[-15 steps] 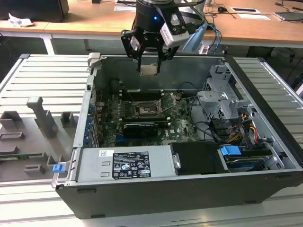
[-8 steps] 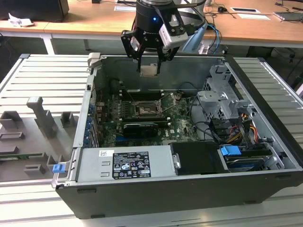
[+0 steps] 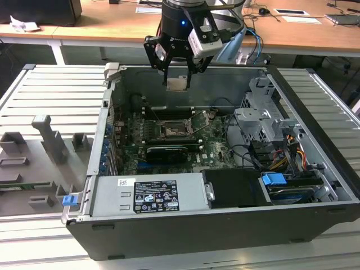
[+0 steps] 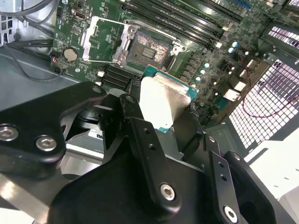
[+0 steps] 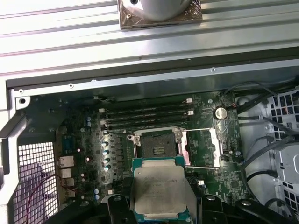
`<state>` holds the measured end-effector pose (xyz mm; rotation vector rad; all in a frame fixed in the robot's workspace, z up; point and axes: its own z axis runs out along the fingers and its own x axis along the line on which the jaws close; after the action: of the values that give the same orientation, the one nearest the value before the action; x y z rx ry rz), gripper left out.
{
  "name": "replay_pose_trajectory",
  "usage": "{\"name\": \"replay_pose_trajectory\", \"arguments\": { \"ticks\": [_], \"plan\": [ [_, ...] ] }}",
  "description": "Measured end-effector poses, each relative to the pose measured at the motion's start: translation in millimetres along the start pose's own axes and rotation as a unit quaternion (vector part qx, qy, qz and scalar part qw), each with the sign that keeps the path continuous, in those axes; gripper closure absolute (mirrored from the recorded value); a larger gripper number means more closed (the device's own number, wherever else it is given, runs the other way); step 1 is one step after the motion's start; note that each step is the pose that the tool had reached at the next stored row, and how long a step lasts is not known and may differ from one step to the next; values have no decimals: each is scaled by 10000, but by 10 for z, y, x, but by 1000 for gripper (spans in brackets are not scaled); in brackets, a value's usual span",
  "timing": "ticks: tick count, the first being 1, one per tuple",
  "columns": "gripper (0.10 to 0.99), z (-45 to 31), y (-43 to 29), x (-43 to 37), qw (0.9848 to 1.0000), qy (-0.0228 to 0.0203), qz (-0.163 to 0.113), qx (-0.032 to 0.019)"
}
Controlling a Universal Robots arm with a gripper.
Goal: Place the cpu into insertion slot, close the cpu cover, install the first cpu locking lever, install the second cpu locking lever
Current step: 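Place the cpu into insertion slot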
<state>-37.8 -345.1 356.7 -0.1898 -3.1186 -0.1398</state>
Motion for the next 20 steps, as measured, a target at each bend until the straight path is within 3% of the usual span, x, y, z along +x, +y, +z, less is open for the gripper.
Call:
{"name": "replay_pose_trajectory", "arguments": {
  "ticks": [20],
  "plan": [
    [557,9,-1,0,9996,-25,280,-5]
  ]
}}
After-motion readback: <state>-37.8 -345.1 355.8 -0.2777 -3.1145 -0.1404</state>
